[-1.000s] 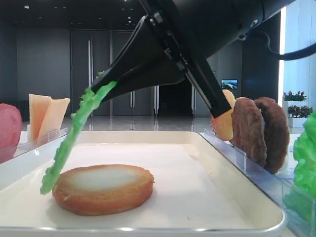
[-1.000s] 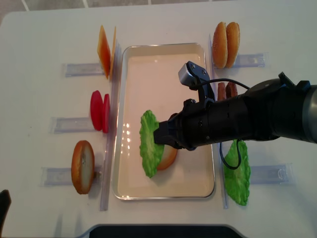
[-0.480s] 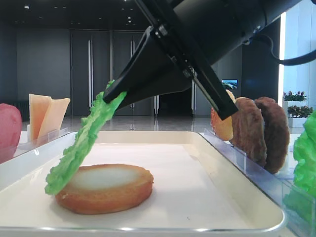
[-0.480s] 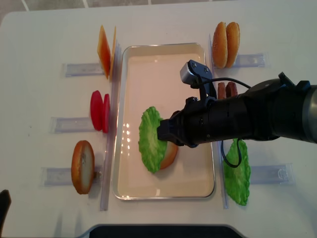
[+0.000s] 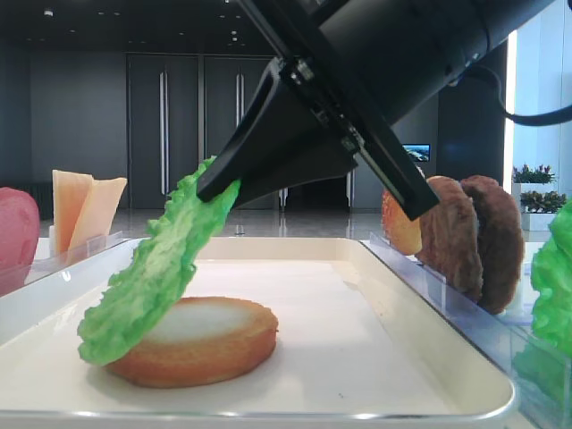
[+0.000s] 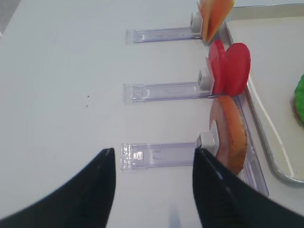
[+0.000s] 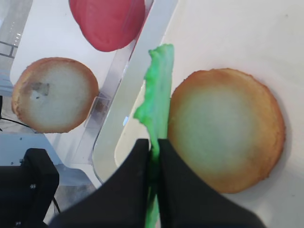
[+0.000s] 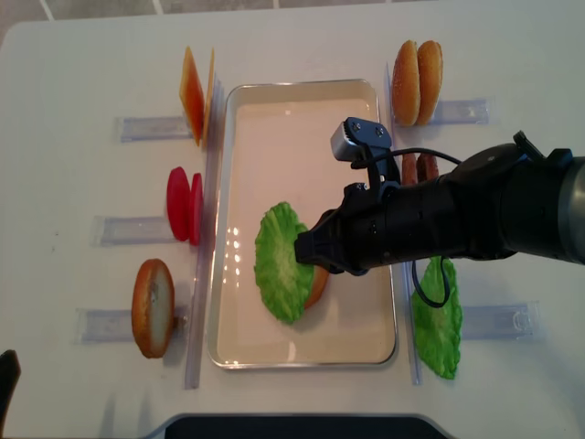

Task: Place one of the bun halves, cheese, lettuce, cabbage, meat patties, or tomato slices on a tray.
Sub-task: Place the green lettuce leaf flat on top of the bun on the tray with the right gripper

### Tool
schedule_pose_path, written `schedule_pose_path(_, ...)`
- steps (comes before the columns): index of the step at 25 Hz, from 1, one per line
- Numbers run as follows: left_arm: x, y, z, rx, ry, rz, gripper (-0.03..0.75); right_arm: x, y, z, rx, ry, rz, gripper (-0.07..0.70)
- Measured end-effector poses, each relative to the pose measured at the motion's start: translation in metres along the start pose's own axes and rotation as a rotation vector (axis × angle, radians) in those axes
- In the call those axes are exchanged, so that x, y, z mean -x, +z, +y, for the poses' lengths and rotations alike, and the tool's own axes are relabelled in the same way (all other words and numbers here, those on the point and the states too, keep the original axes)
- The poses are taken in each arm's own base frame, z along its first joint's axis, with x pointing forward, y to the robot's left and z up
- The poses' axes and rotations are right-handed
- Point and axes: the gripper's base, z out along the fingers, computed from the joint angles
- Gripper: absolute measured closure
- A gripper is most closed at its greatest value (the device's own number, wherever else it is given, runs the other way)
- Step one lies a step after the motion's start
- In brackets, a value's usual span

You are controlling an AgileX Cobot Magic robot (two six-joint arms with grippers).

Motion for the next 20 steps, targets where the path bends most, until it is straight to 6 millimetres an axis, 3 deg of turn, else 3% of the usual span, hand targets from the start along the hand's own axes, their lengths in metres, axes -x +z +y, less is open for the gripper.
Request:
schedule_pose_path(4, 0.0000, 0.0000, 0.0000, 0.000, 0.000, 0.000, 0.316, 0.0002, 0.0000, -0.0006, -0.006, 0.000, -0.002, 0.536)
schedule_pose_path(13, 0.0000, 0.0000, 0.0000, 0.000, 0.000, 0.000, 0.316, -0.0006, -0.0001, -0.0033, -0.036, -0.033, 0.007, 0.264)
schedule_pose_path(20, 0.0000, 0.0000, 0.0000, 0.000, -0.001, 0.000, 0.317, 0.0008, -0.0020, -0.0080, -0.162, -0.115, -0.019, 0.226)
